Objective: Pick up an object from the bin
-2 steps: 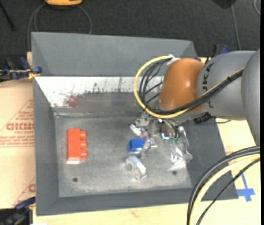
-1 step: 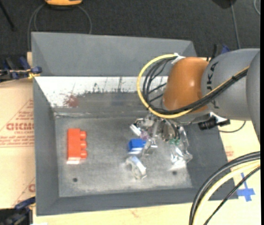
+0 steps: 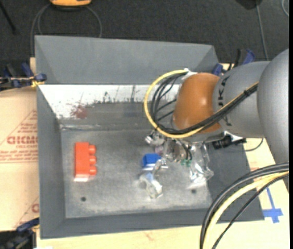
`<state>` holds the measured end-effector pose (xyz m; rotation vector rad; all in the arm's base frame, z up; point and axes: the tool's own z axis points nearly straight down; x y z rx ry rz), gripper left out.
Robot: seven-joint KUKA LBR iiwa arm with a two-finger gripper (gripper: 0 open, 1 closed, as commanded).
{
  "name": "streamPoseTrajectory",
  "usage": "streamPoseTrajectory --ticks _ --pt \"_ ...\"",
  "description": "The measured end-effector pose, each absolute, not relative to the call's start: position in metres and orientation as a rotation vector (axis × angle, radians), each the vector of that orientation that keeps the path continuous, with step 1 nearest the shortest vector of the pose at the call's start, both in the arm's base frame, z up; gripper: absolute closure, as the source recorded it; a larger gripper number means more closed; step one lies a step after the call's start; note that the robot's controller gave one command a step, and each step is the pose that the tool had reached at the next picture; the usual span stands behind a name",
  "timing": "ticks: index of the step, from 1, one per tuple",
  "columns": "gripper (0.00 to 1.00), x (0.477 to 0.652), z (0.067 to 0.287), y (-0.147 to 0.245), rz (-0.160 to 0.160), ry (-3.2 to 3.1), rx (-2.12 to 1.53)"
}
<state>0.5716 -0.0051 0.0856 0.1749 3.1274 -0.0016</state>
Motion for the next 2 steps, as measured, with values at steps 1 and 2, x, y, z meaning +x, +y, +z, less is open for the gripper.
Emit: streamPoseTrajectory --ticks 1,2 --pt "0.00 0.5737 0.0772 -0.0011 -0.004 3.130 0.195" --pt "1.00 0.5743 0.0804 0.0008 0.000 3.135 0.193"
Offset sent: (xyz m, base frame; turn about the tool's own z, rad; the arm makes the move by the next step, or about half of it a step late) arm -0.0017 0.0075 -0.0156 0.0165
